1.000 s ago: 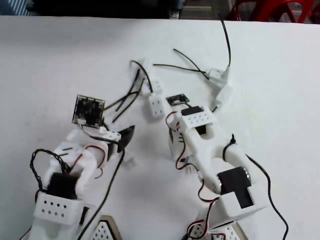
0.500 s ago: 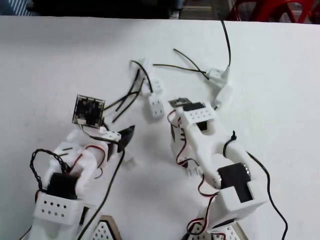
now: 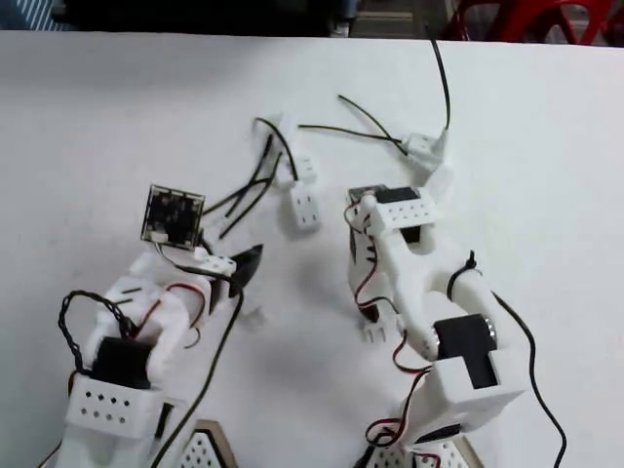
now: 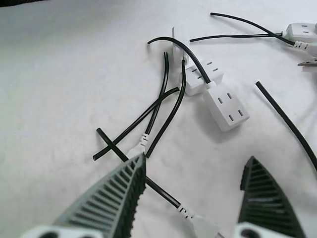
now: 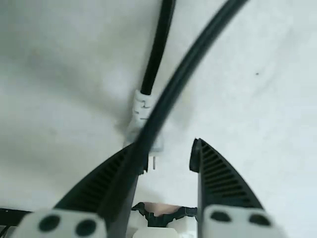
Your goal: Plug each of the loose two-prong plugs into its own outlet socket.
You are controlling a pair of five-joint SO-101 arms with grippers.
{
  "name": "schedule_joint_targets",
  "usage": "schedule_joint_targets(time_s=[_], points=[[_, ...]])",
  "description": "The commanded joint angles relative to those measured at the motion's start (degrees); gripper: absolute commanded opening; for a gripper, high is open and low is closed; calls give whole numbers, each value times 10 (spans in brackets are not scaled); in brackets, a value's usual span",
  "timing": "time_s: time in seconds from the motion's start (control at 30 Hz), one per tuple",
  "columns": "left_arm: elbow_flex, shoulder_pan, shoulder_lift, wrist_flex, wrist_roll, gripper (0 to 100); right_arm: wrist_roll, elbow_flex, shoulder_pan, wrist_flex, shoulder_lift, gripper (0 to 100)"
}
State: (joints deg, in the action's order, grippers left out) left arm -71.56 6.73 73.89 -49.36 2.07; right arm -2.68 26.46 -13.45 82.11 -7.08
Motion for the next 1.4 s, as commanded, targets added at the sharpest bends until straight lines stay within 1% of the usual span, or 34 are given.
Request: schedule_joint_targets(time_s=[0.0,0.1,0.2,0.3,0.57,0.73,1.03,1.17,1.37], points=[[4,-4,8,11,-4,308,-1,-15,2,3,6,128],[4,-4,8,11,-4,308,4,0,-29,-2,6,124],[4,-4,8,11,-4,308,4,25,-54,-34,6,124],[4,-4,8,11,-4,308,4,44,-53,-67,6,124],[4,-4,8,11,-4,308,4,62,-53,-73,6,120],[4,-4,8,11,-4,308,4,58,-56,-73,7,14],[4,-4,8,11,-4,308,3,57,-53,-71,11,25],[4,-4,8,11,-4,308,3,57,-53,-64,11,83],[4,-4,8,11,-4,308,4,27,-53,-29,12,87]])
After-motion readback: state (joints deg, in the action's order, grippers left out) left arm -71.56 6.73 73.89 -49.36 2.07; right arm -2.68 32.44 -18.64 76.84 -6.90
